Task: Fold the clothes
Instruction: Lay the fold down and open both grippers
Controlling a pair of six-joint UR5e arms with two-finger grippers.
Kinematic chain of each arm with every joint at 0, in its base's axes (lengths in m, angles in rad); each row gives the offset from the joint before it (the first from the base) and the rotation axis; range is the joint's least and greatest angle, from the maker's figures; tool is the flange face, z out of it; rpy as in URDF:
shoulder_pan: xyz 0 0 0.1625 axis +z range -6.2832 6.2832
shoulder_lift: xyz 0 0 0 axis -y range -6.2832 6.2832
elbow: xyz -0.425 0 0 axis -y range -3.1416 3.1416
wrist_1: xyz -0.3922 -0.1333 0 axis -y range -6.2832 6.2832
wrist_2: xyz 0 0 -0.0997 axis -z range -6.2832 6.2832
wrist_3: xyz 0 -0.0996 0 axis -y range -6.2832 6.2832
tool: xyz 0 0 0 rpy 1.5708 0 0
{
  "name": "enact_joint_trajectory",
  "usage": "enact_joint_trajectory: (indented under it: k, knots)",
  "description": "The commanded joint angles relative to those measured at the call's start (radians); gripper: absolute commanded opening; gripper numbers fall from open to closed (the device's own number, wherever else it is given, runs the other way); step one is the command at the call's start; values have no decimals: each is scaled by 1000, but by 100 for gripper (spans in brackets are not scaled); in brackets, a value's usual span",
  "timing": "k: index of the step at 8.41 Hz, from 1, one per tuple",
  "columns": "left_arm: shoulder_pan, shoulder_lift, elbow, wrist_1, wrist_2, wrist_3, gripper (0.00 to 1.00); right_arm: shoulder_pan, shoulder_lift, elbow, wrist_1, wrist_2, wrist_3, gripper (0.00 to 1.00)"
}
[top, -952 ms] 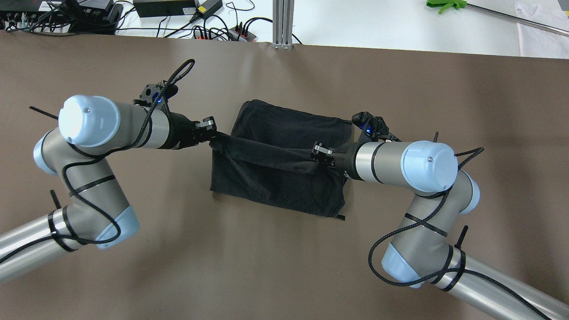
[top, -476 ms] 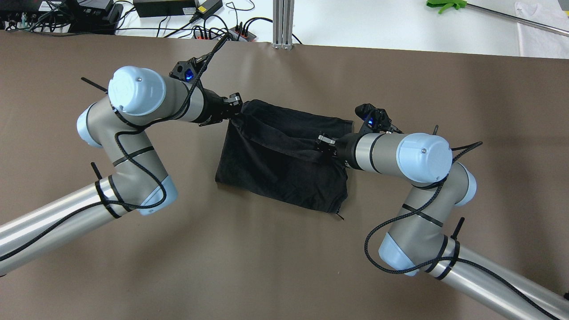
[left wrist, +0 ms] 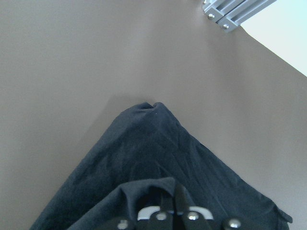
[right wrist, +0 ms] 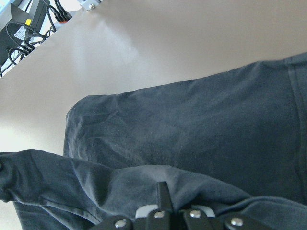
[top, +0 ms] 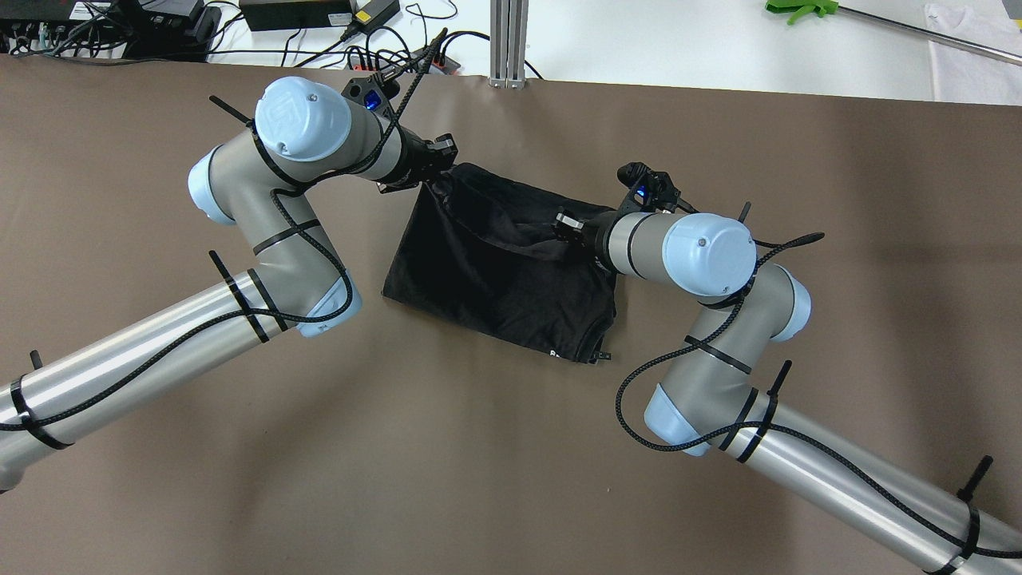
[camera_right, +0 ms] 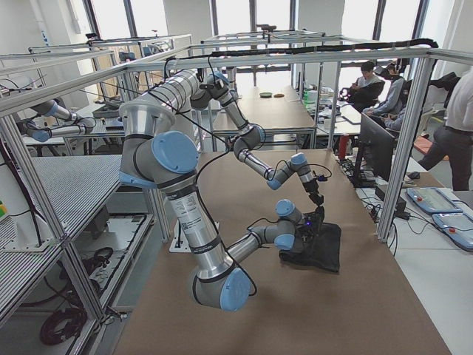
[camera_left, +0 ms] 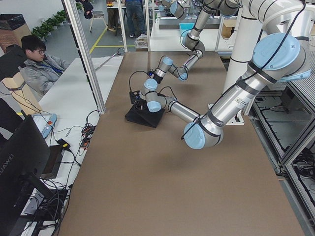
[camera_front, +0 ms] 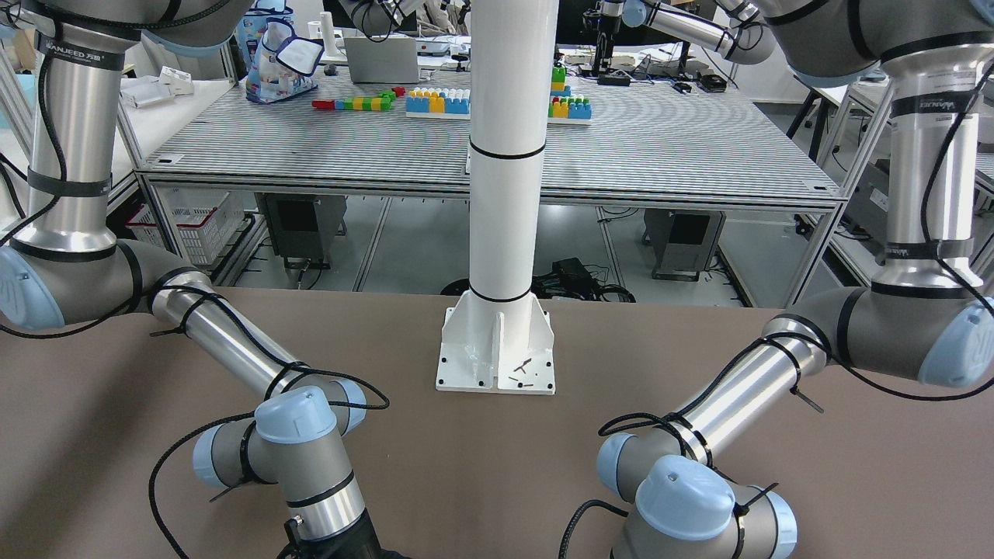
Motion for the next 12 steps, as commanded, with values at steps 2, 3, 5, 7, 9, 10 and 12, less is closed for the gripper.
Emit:
enact_joint_trajectory:
  k: [2, 3, 5, 7, 9, 10, 12]
  knots:
    - [-1, -7, 15, -2, 21, 4, 100, 7, 2, -7, 0, -1, 4, 94]
    - [-15, -9, 14, -2, 21, 5, 100, 17, 5, -7, -1, 6, 2, 94]
    - [-64, -10, 15, 2, 6, 20, 100, 40, 45, -5, -5, 69, 2, 94]
    - [-136, -6, 18, 6, -80, 80, 100, 41, 77, 7, -32, 126, 4, 94]
    - [-205, 23, 20, 9, -128, 187, 100, 33, 82, 24, -93, 150, -36, 94]
    - [-256, 66, 20, 21, -149, 298, 100, 39, 76, 42, -171, 211, -150, 94]
    - [-366, 156, 29, 25, -163, 535, 100, 117, 64, 79, -396, 288, -444, 94]
